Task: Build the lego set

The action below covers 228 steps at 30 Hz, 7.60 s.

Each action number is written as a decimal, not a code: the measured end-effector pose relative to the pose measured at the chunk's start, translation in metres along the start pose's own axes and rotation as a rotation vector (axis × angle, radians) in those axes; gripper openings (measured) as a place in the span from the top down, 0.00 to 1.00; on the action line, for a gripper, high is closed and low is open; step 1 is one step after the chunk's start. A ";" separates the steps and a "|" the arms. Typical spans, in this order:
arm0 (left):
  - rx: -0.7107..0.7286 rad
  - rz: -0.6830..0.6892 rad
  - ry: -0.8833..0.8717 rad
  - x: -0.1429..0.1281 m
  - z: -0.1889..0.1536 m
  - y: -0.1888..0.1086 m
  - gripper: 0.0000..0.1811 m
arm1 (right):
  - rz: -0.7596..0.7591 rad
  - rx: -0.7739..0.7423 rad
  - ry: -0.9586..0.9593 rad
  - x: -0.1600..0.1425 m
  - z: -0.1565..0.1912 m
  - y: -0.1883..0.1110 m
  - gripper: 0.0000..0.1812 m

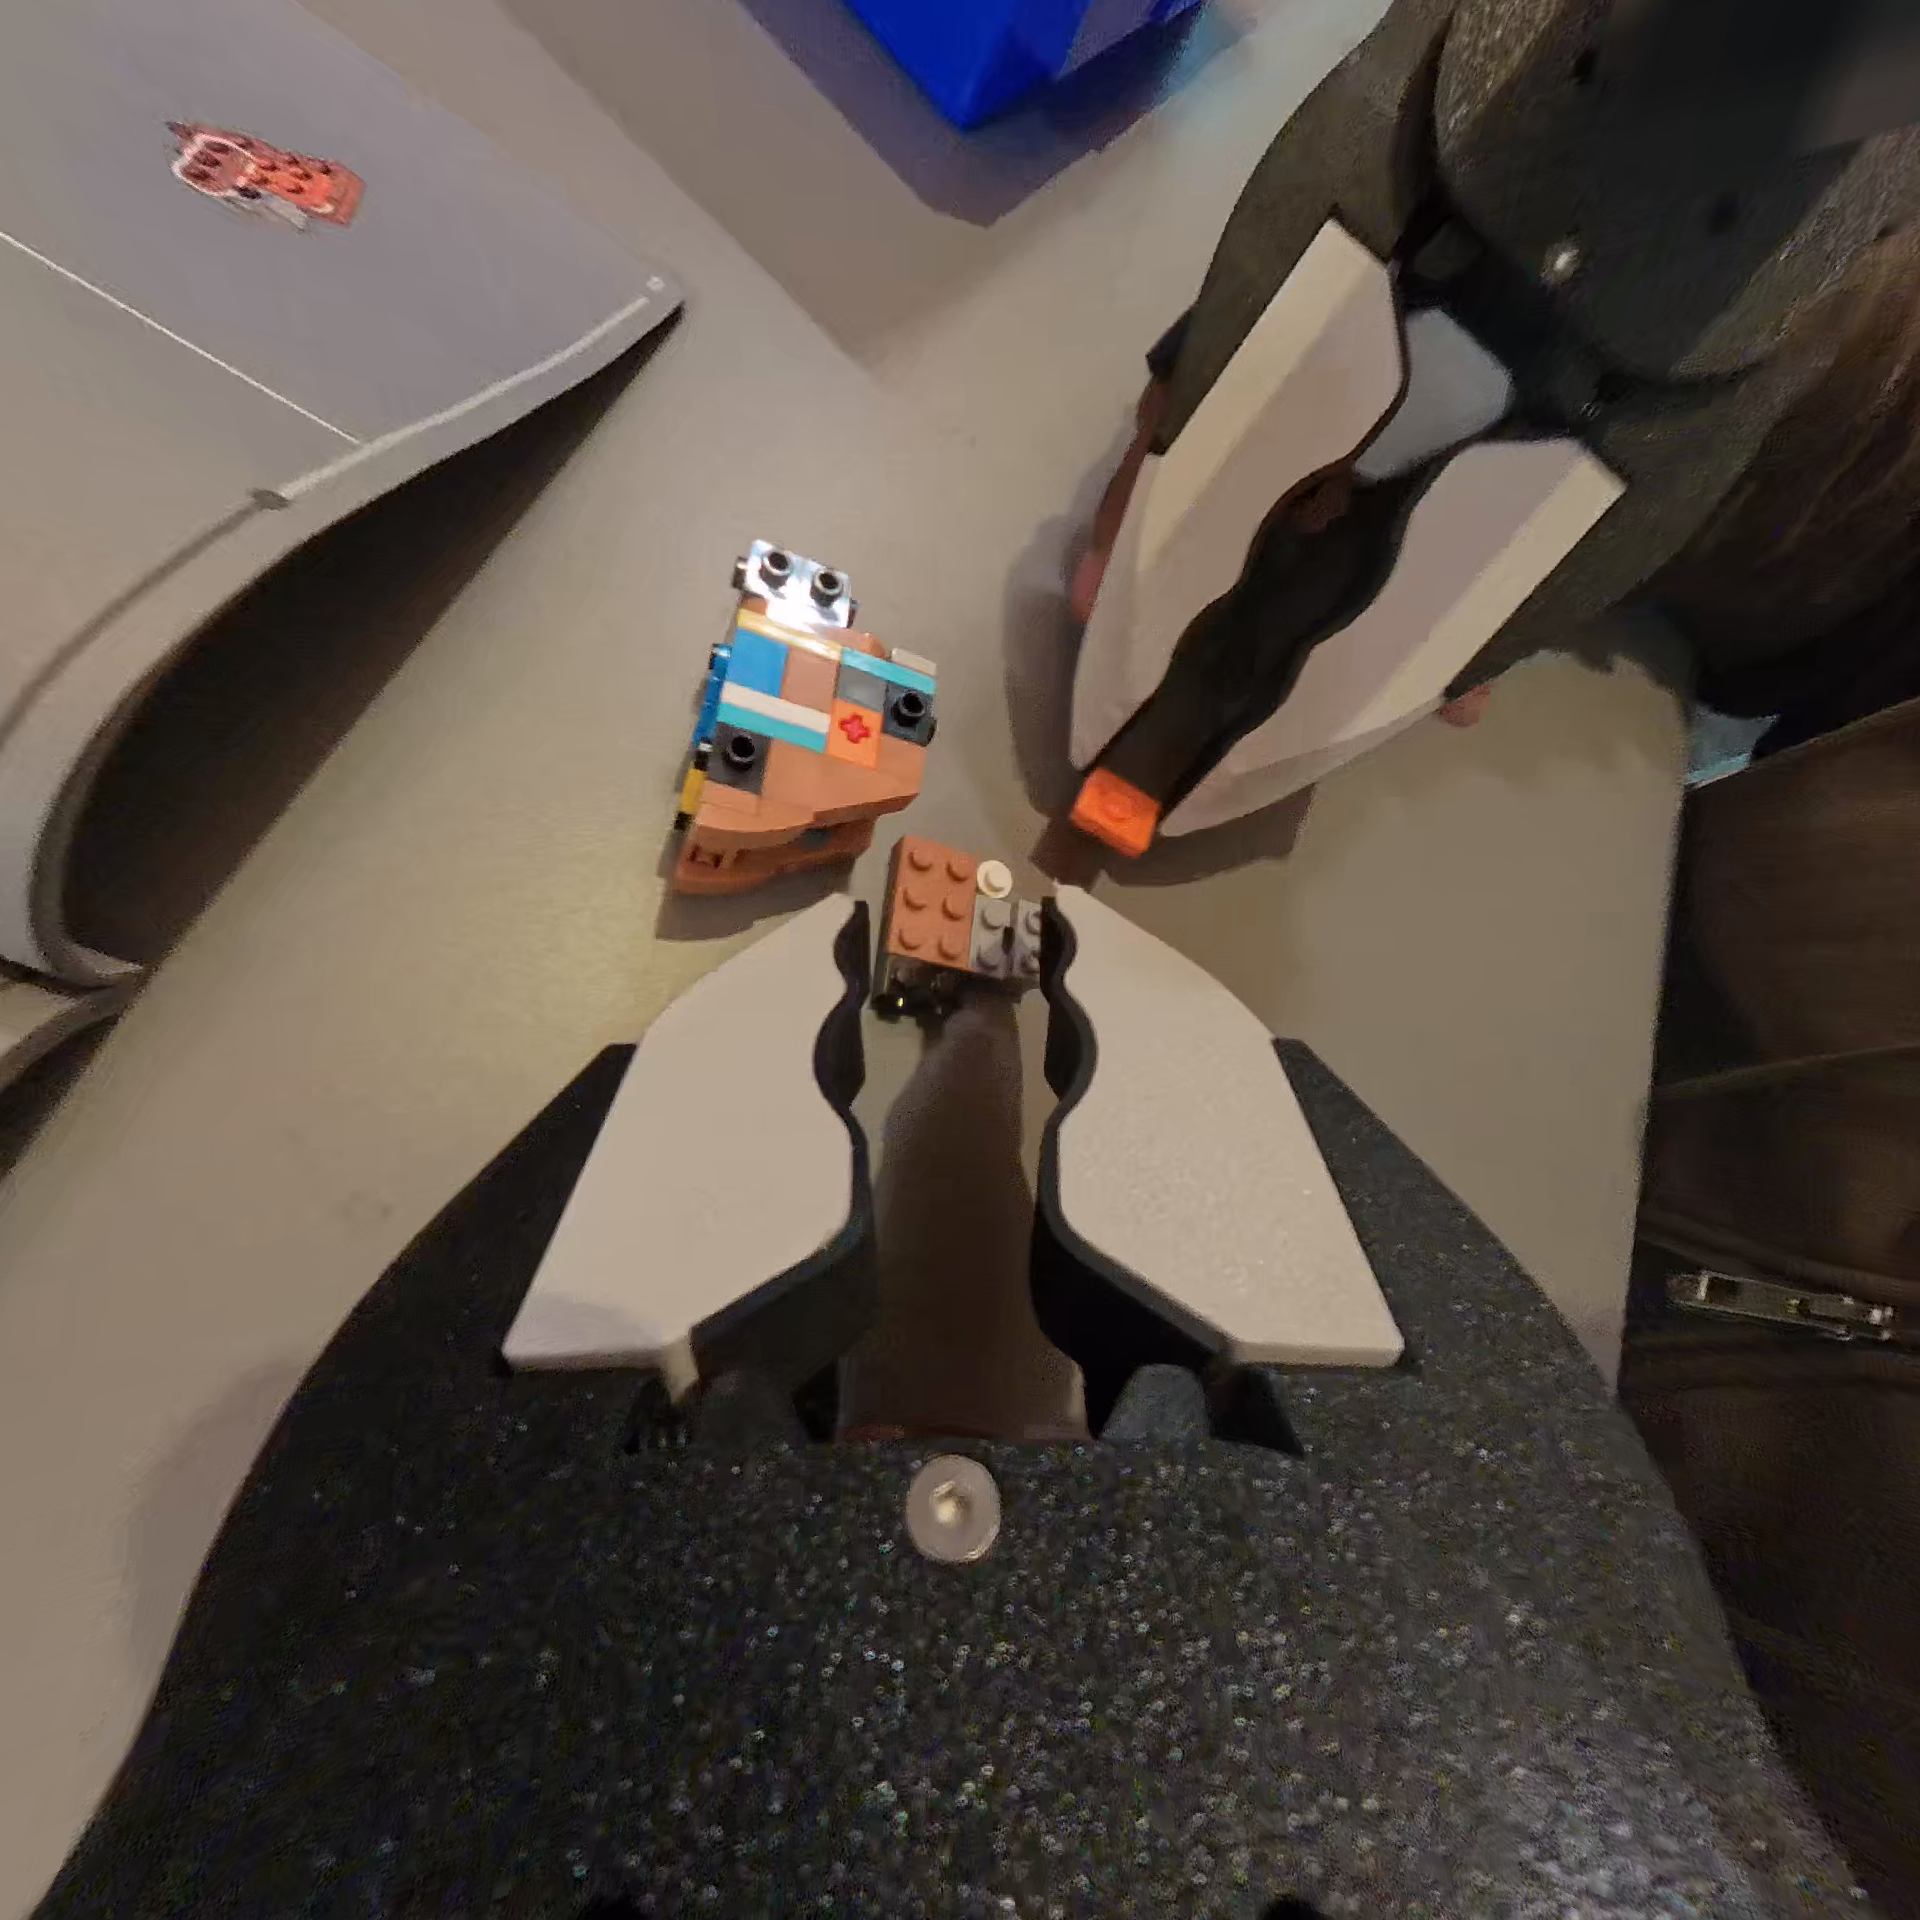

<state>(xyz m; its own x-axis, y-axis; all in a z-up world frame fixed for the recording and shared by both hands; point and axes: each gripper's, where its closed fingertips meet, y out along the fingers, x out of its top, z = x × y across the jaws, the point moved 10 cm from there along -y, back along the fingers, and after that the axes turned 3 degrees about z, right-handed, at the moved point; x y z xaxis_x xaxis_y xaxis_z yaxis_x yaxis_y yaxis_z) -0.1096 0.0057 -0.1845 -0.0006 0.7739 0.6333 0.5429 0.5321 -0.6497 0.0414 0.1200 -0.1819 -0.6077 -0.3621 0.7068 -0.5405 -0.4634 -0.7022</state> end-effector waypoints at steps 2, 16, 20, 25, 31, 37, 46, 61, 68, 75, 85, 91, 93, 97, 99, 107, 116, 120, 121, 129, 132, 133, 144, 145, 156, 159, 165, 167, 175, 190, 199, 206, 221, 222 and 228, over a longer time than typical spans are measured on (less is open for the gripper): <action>0.011 0.013 0.033 0.001 -0.001 -0.004 0.81 | -0.055 0.061 0.049 0.001 0.000 -0.004 0.91; 0.121 -0.429 0.750 0.013 -0.052 -0.027 0.74 | -0.759 0.654 0.573 0.010 -0.012 -0.017 0.92; 0.229 -0.541 0.882 0.010 -0.058 -0.028 0.75 | -0.848 0.781 0.674 0.010 -0.007 -0.011 0.91; 0.250 -0.622 0.947 0.007 -0.063 -0.028 0.80 | -0.852 0.842 0.713 0.012 -0.002 -0.004 0.91; 0.312 -0.656 1.025 0.004 -0.069 -0.029 0.91 | -0.856 0.869 0.745 0.012 0.000 0.000 0.91; 0.301 -0.524 0.945 0.008 -0.064 -0.031 0.91 | -0.796 0.742 0.697 0.011 -0.007 -0.005 0.88; 0.321 -0.171 0.779 0.008 -0.052 -0.016 0.91 | -0.462 0.230 0.514 0.015 -0.009 -0.016 0.87; 0.317 -0.099 0.801 0.004 -0.055 -0.006 0.91 | -0.405 0.311 0.632 0.011 -0.007 -0.002 0.98; 0.281 -0.139 0.731 0.006 -0.052 -0.010 0.89 | -0.441 0.351 0.663 0.009 -0.010 -0.006 0.98; 0.210 0.003 0.546 0.004 -0.037 -0.017 0.84 | -0.490 0.332 0.700 0.003 -0.020 -0.018 0.98; 0.302 0.122 0.515 -0.007 -0.030 0.010 0.72 | -0.478 0.353 0.724 -0.001 -0.020 -0.015 0.98; 0.267 0.091 0.507 -0.008 -0.030 0.015 0.82 | -0.465 0.373 0.741 -0.002 -0.019 -0.012 0.98; 0.256 0.087 0.517 -0.007 -0.030 0.016 0.82 | -0.454 0.387 0.750 -0.003 -0.018 -0.010 0.98; 0.250 0.025 0.544 -0.004 -0.031 0.015 0.82 | -0.421 0.415 0.770 -0.005 -0.015 -0.006 0.98; 0.248 -0.012 0.560 -0.002 -0.033 0.012 0.82 | -0.418 0.422 0.779 -0.006 -0.015 -0.006 0.98; 0.210 -0.091 0.584 0.002 -0.040 0.005 0.82 | -0.414 0.425 0.808 -0.008 -0.018 -0.005 0.98; 0.211 -0.114 0.596 0.004 -0.043 0.002 0.82 | -0.397 0.388 0.806 -0.008 -0.019 -0.005 0.98; 0.217 -0.109 0.599 0.004 -0.043 0.002 0.82 | -0.382 0.357 0.797 -0.008 -0.019 -0.005 0.98; 0.215 -0.109 0.599 0.004 -0.043 0.002 0.82 | -0.379 0.347 0.796 -0.008 -0.019 -0.006 0.98; 0.210 -0.107 0.594 0.004 -0.044 0.002 0.82 | -0.365 0.308 0.783 -0.006 -0.017 -0.007 0.95; 0.217 -0.108 0.599 0.004 -0.044 0.001 0.82 | -0.364 0.288 0.779 -0.006 -0.018 -0.009 0.92; 0.221 -0.110 0.602 0.004 -0.044 0.001 0.82 | -0.364 0.278 0.782 -0.007 -0.019 -0.010 0.91; 0.293 -0.105 0.705 0.003 -0.050 0.003 0.82 | -0.372 0.346 0.886 -0.010 -0.017 -0.004 0.79; 0.303 -0.099 0.716 0.003 -0.051 0.003 0.82 | -0.374 0.352 0.895 -0.010 -0.017 -0.003 0.79; 0.345 -0.103 0.776 0.002 -0.057 0.004 0.82 | -0.375 0.367 0.904 -0.010 -0.016 0.002 0.84; 0.359 -0.101 0.786 0.002 -0.058 0.004 0.82 | -0.377 0.370 0.897 -0.010 -0.016 0.002 0.86; 0.366 -0.123 0.777 0.004 -0.058 0.002 0.82 | -0.407 0.366 0.883 -0.008 -0.016 0.001 0.91; 0.368 -0.138 0.773 0.004 -0.057 0.000 0.82 | -0.424 0.371 0.887 -0.007 -0.016 0.000 0.91; 0.385 -0.203 0.790 0.007 -0.059 -0.005 0.82 | -0.506 0.385 0.864 -0.005 -0.017 -0.004 0.91; 0.430 -0.259 0.866 0.007 -0.063 -0.008 0.82 | -0.560 0.286 0.752 0.002 -0.010 -0.011 0.93; 0.412 -0.340 0.925 0.008 -0.063 -0.013 0.82 | -0.588 0.229 0.641 0.009 -0.004 -0.019 0.93; 0.272 -0.448 0.809 0.013 -0.056 -0.027 0.75 | -0.664 0.243 0.586 0.014 -0.001 -0.026 0.93; -0.308 -0.599 0.208 0.019 -0.036 -0.033 0.88 | -0.804 0.151 0.354 0.023 0.010 -0.035 0.93; -0.310 -0.601 0.204 0.019 -0.036 -0.032 0.89 | -0.802 0.151 0.349 0.023 0.011 -0.035 0.93; -0.356 -0.622 0.183 0.018 -0.038 -0.030 0.93 | -0.814 0.155 0.329 0.024 0.013 -0.035 0.93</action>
<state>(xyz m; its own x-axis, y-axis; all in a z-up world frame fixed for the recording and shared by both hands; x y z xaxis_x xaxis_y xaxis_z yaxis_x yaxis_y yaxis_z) -0.0944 -0.0098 -0.1376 -0.2742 0.2792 0.9202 0.7271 0.6865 0.0083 0.0529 0.1167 -0.1394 -0.2186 0.3666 0.9043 -0.8075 -0.5882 0.0433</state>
